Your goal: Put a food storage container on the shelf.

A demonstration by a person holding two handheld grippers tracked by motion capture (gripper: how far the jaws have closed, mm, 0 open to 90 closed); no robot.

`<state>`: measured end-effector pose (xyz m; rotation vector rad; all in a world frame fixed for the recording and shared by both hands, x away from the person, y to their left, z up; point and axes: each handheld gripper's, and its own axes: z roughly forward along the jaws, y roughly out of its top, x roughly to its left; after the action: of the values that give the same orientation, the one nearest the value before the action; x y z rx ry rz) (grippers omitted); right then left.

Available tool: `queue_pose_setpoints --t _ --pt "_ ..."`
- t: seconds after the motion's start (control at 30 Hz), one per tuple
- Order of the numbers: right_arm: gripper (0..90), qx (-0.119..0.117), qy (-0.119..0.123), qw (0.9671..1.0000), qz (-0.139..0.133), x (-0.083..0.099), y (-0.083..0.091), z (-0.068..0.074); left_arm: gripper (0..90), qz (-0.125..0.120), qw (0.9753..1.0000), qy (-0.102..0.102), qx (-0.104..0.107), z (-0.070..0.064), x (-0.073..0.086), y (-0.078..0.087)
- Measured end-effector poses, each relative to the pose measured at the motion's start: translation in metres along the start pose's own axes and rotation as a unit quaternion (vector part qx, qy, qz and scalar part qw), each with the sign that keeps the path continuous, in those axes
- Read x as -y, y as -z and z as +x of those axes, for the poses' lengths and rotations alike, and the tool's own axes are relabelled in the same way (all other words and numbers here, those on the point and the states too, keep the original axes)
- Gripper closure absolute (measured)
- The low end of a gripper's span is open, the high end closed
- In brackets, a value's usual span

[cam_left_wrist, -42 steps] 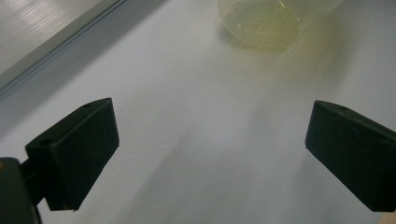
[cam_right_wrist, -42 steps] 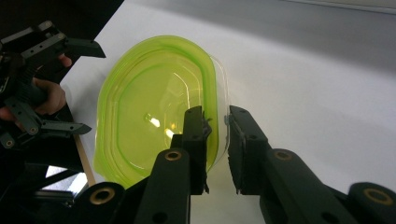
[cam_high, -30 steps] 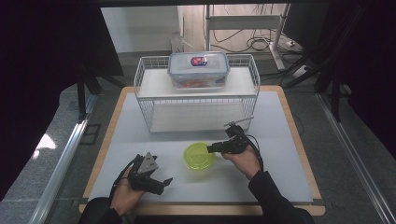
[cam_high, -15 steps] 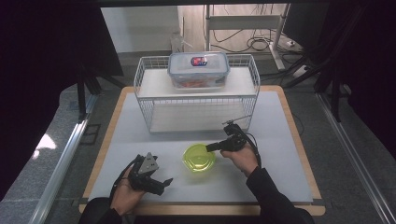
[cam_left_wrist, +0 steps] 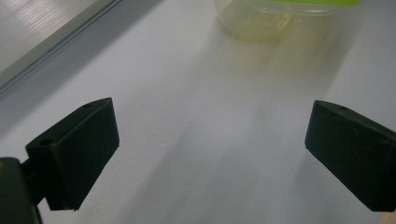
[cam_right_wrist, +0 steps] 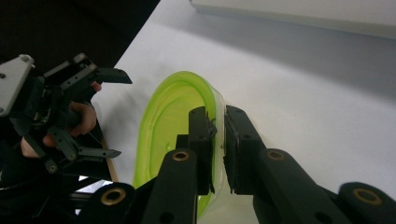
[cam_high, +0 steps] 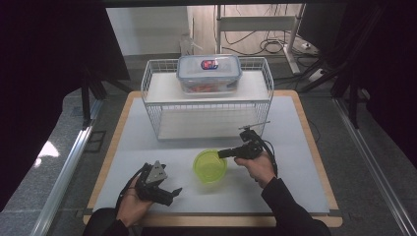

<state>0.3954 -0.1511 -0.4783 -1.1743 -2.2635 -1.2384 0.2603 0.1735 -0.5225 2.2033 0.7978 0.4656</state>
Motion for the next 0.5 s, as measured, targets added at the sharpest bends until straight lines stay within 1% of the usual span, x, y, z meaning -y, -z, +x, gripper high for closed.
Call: queue_pose_setpoints --t 0.1,0.13,0.2,0.23,0.3,0.37,0.5 --pt "84.1 -0.004 0.002 1.0 -0.008 -0.001 0.005 0.001 2.9 0.001 1.0 0.0 0.0 0.0 0.0 0.0" --pt "84.2 -0.01 -0.005 0.9998 -0.014 -0.001 0.008 0.002 2.9 0.001 1.0 -0.001 0.0 0.0 0.0 0.0" --pt "84.2 0.001 0.002 0.9999 -0.016 -0.003 0.011 0.003 2.8 0.0 1.0 -0.001 0.0 0.0 0.0 0.0" --pt "84.2 0.002 -0.001 0.9999 -0.017 -0.003 0.012 0.004 2.9 0.001 1.0 -0.001 0.0 0.0 0.0 0.0" --pt "84.3 -0.004 -0.005 0.9997 -0.024 -0.003 0.015 0.002 2.9 0.001 1.0 -0.001 0.0 0.0 0.0 0.0" --pt "84.2 -0.002 -0.004 0.9996 -0.027 -0.004 0.017 0.002 2.8 0.001 1.0 0.0 0.0 0.0 0.0 0.0" --pt "84.2 -0.007 -0.007 0.9993 -0.035 -0.006 0.024 0.004 2.8 0.001 1.0 -0.001 0.0 0.0 0.0 -0.001"
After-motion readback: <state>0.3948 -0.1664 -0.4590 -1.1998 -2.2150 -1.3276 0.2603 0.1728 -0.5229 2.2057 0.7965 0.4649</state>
